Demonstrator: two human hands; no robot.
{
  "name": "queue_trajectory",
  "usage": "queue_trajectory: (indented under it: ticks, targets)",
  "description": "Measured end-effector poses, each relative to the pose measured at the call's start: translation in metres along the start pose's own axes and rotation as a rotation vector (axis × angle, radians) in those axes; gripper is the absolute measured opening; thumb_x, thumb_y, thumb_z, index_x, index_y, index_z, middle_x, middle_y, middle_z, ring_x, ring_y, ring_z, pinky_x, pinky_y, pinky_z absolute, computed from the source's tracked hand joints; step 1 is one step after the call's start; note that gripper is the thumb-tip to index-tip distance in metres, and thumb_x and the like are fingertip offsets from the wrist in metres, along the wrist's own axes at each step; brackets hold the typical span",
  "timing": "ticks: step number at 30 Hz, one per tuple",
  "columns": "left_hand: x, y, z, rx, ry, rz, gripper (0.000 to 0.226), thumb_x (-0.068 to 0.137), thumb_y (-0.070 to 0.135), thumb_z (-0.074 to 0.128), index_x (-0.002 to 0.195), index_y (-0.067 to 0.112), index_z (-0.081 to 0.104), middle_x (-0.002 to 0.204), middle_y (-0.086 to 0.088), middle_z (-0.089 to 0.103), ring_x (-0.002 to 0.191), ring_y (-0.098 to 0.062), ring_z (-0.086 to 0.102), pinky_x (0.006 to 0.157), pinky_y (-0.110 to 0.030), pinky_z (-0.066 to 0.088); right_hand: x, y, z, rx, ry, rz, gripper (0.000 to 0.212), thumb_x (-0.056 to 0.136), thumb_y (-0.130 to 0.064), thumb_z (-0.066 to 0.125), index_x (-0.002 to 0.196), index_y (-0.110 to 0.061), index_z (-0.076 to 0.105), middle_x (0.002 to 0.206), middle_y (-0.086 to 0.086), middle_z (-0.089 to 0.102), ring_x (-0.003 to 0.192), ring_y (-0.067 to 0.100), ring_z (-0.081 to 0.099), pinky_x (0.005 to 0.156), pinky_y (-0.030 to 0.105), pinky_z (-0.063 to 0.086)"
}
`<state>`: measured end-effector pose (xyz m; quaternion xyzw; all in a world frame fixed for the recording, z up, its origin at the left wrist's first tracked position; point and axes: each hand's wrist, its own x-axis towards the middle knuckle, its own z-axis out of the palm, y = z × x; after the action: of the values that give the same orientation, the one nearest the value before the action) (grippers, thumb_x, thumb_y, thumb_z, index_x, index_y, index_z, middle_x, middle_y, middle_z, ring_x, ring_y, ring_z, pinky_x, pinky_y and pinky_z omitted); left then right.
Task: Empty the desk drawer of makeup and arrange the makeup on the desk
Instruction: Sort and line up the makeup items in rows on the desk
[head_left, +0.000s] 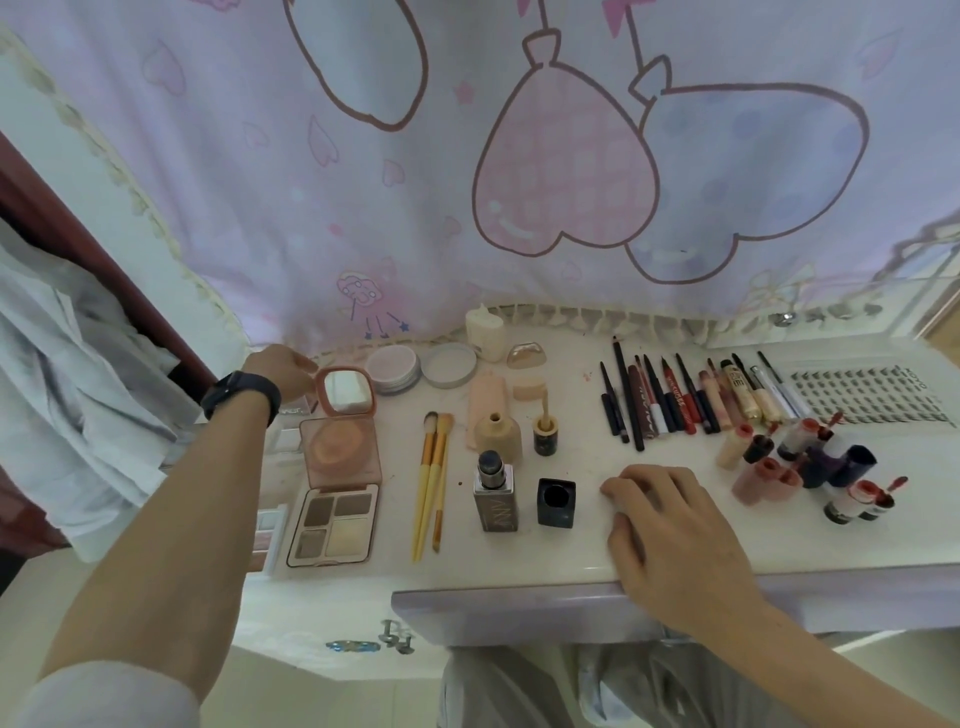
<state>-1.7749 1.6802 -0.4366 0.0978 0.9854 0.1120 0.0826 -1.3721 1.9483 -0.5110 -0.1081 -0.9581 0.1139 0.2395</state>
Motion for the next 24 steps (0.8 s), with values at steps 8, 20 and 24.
queue_trajectory:
  ticks: [8,20,24]
  targets:
    - [-0.007,0.002,-0.003,0.136,0.027,-0.013,0.027,0.09,0.031,0.064,0.081,0.006,0.069,0.081,-0.009,0.065,0.074,-0.025,0.058,0.067,-0.03,0.042,0.0,-0.001,-0.001,0.003,0.006,-0.001,0.035,0.088,-0.026,0.048,0.11,-0.012,0.07,0.11,0.005,0.064,0.098,0.025,0.057,0.078,0.036,0.054]
    - [-0.013,0.003,-0.016,-0.183,0.136,-0.002,0.034,0.084,0.026,0.075,0.116,0.014,0.073,0.105,-0.012,0.074,0.096,-0.029,0.069,0.098,-0.038,0.052,0.0,-0.001,-0.001,-0.01,-0.004,0.01,0.035,0.088,-0.027,0.047,0.11,-0.012,0.07,0.111,0.005,0.063,0.098,0.024,0.057,0.078,0.036,0.054]
    - [-0.017,-0.003,-0.023,-0.277,0.276,-0.015,0.033,0.092,0.021,0.063,0.123,0.014,0.069,0.117,-0.015,0.071,0.11,-0.034,0.063,0.102,-0.039,0.047,0.0,0.0,0.001,-0.018,0.001,0.006,0.036,0.088,-0.028,0.046,0.11,-0.013,0.07,0.111,0.004,0.063,0.097,0.025,0.056,0.076,0.036,0.054]
